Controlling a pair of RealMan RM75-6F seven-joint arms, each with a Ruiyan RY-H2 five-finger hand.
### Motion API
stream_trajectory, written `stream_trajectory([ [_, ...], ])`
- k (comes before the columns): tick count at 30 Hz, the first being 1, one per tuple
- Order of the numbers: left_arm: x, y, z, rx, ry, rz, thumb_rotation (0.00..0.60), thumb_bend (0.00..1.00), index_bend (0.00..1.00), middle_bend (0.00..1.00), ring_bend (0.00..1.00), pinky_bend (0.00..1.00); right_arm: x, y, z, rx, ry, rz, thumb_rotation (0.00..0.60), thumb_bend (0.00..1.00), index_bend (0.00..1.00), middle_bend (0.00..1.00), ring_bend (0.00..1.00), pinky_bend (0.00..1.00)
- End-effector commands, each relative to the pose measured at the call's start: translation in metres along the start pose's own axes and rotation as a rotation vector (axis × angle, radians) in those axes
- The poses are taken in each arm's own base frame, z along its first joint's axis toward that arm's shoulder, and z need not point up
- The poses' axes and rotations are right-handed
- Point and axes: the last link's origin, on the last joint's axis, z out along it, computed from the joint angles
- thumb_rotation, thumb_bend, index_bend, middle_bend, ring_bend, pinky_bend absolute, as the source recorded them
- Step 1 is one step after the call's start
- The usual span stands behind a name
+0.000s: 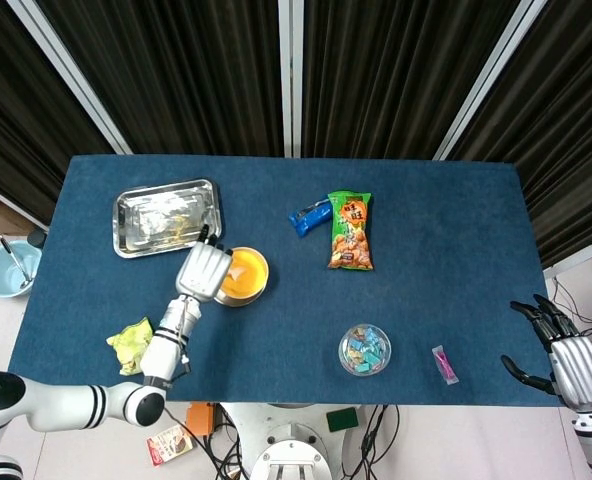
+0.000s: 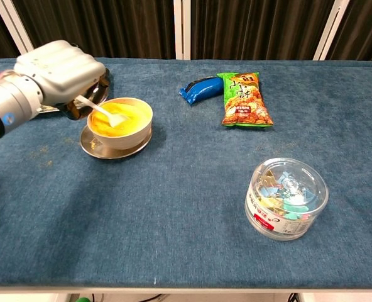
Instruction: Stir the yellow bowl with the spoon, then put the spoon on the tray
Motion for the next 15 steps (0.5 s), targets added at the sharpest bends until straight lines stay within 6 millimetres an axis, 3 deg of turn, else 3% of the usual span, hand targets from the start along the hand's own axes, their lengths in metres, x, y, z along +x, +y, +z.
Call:
stream_trajectory([
  [1, 0.003, -0.01, -0.002, 0.015, -0.018, -0.101, 0.6, 0.45, 0.66, 0.52, 0.32, 0.18, 0.0, 0.0, 0.001, 0.001, 0.0, 0.0, 0.6, 0.24, 0.17, 0.22, 0.08, 0.19],
  [15, 0.02, -0.035, -0.002, 0.034, -0.092, -0.307, 0.6, 0.46, 0.66, 0.52, 0.31, 0.18, 0.002, -0.002, 0.0, 0.005, 0.007, -0.002, 0.6, 0.25, 0.17, 0.22, 0.08, 0.19],
])
